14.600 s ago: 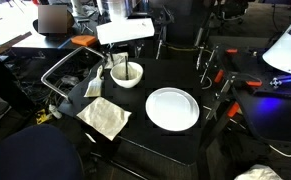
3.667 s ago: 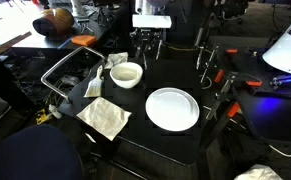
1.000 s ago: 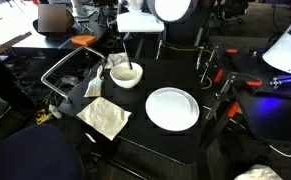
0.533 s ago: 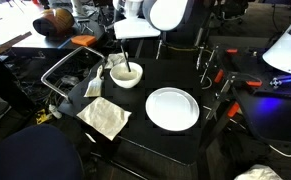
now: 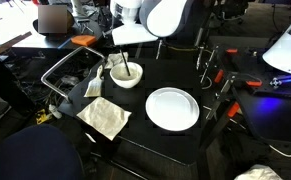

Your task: Remove the pen from the bowl, put it on the table, and then put it back in the bowl

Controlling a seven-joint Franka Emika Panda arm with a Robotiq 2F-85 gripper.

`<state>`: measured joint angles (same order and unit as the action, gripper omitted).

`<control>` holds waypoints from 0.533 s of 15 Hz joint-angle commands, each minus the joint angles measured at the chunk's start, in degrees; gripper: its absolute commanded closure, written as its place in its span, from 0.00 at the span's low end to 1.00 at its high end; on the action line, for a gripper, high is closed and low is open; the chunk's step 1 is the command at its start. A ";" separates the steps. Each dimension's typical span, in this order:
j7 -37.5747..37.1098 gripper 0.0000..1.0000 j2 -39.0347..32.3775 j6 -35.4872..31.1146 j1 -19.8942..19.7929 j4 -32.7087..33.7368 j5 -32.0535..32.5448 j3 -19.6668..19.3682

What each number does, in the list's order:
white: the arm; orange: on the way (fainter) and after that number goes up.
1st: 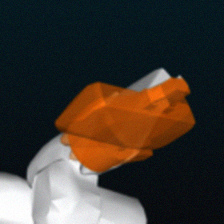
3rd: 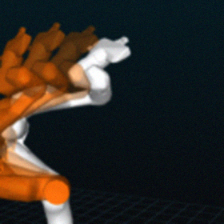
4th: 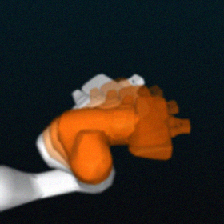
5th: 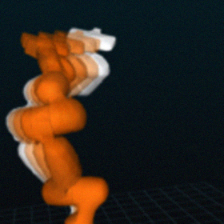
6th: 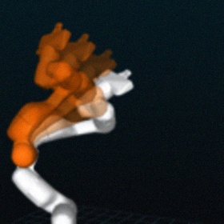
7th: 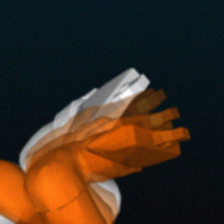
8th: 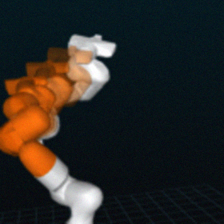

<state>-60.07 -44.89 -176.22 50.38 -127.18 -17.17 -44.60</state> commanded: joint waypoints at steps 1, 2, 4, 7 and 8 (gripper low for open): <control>-0.90 0.56 -0.29 2.26 -1.60 1.96 0.23 1.27; -0.85 0.49 -0.18 2.29 -1.84 1.98 0.29 1.48; -0.77 0.34 -0.04 2.31 -2.13 1.93 0.37 1.59; -0.63 0.12 0.31 2.32 -2.39 1.59 0.49 1.45; -0.49 0.06 0.63 2.23 -2.44 1.26 0.55 1.32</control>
<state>-60.07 -45.29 -175.85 49.02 -126.44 -17.16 -43.63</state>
